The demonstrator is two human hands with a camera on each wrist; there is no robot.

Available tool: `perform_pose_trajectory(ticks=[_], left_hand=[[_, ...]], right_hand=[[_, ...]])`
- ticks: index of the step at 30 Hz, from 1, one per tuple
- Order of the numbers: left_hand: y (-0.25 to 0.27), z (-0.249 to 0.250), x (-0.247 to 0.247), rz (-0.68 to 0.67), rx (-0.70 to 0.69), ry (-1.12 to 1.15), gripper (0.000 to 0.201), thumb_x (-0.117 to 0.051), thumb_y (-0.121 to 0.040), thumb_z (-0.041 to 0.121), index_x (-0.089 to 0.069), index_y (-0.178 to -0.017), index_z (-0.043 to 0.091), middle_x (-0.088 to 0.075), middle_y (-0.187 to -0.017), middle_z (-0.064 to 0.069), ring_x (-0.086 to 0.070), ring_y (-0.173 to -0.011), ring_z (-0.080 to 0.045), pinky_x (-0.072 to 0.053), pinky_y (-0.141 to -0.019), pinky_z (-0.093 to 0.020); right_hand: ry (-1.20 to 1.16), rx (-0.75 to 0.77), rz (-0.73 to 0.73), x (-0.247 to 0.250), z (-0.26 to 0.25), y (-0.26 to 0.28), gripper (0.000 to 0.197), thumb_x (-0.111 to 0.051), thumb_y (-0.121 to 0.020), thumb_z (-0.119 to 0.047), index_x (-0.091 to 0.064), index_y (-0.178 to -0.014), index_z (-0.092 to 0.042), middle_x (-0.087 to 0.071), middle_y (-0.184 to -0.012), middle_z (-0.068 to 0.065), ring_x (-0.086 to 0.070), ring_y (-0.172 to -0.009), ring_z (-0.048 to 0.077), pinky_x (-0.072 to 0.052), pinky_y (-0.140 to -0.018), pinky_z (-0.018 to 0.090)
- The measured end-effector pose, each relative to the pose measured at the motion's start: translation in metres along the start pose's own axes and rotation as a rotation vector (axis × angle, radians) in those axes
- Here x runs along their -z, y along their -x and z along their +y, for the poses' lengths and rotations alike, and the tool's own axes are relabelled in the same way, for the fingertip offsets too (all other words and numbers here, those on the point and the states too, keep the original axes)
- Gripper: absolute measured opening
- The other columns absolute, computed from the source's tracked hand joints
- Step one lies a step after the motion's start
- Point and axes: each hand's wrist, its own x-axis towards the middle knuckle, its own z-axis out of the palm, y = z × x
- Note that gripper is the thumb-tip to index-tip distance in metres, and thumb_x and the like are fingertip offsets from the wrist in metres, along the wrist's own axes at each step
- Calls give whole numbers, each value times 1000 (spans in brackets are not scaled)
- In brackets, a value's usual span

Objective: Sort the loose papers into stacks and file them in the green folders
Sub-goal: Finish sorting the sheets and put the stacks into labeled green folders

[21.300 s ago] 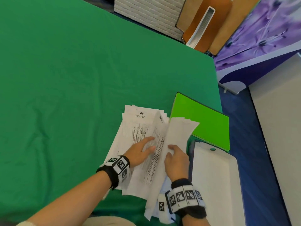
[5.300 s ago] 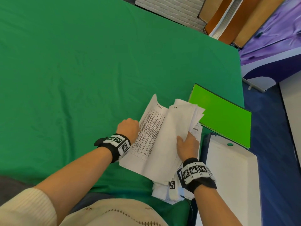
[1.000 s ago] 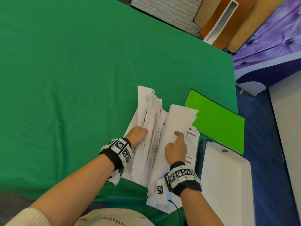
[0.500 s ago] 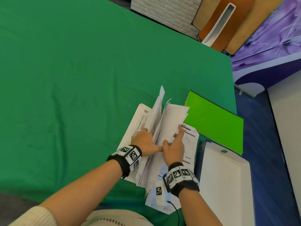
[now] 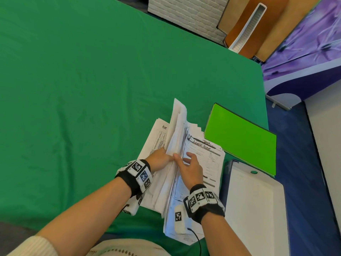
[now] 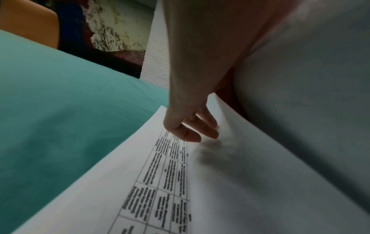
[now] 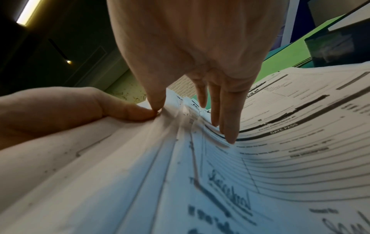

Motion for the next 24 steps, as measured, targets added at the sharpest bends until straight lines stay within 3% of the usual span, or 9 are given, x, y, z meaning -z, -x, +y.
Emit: perform_pose_trajectory(ticks=[3, 6, 10, 14, 17, 20, 22, 24], left_hand=[[0, -2, 1, -18, 20, 18, 38, -55, -97, 22, -49, -130, 6, -56, -130, -3, -56, -118, -26, -46, -101, -36], [0, -3, 0, 5, 46, 8, 41, -53, -97, 18, -46, -135, 2, -53, -134, -6, -54, -120, -29, -43, -104, -37], [-1, -1, 1, 5, 73, 23, 42, -54, -97, 17, -46, -135, 1, -55, -134, -14, -54, -120, -32, -44, -105, -44], [-3, -4, 3, 32, 104, 2, 47, -55, -97, 20, -42, -137, -1, -51, -137, -15, -51, -122, -32, -43, -105, -42], [-6, -8, 5, 88, 125, -40, 44, -52, -98, 16, -42, -134, -4, -49, -134, -17, -51, -118, -32, -44, -94, -32], [-4, -10, 9, 106, 141, -41, 39, -51, -98, 14, -44, -132, -5, -51, -132, -18, -53, -113, -31, -44, -87, -31], [-3, -11, 9, 115, 145, -53, 40, -51, -98, 14, -44, -132, -4, -51, -132, -18, -52, -117, -32, -44, -88, -31], [-3, -11, 9, 115, 148, -53, 40, -50, -98, 14, -43, -133, -4, -51, -132, -17, -52, -118, -32, -44, -88, -31]], right_hand=[[17, -12, 3, -1, 1, -3, 67, -65, -87, -47, -38, -140, -17, -56, -131, 8, -54, -98, 13, -46, -91, 29], [66, 23, 18, -3, 0, -6, 70, -63, -90, -33, -24, -146, -18, -55, -131, 9, -60, -96, 17, -49, -86, 31], [149, 57, 19, -6, 3, -4, 82, -60, -90, -21, -5, -151, -24, -53, -134, 11, -61, -107, 26, -46, -98, 40], [244, 78, 36, -5, -1, -1, 97, -60, -83, -9, 5, -151, -32, -51, -132, 12, -57, -111, 30, -47, -97, 44], [331, 94, 57, -4, -4, 2, 103, -63, -83, -7, 10, -151, -33, -47, -129, 12, -57, -107, 32, -48, -90, 42], [349, 122, 123, -3, -3, 4, 104, -62, -85, -9, 14, -149, -41, -47, -125, 14, -59, -94, 30, -50, -78, 40], [345, 136, 173, -1, -2, 6, 103, -58, -87, -6, 16, -147, -44, -39, -139, 14, -57, -83, 26, -47, -70, 34], [381, 174, 200, 0, -3, 8, 103, -54, -87, -1, 16, -146, -47, -20, -154, 12, -53, -73, 19, -46, -63, 30]])
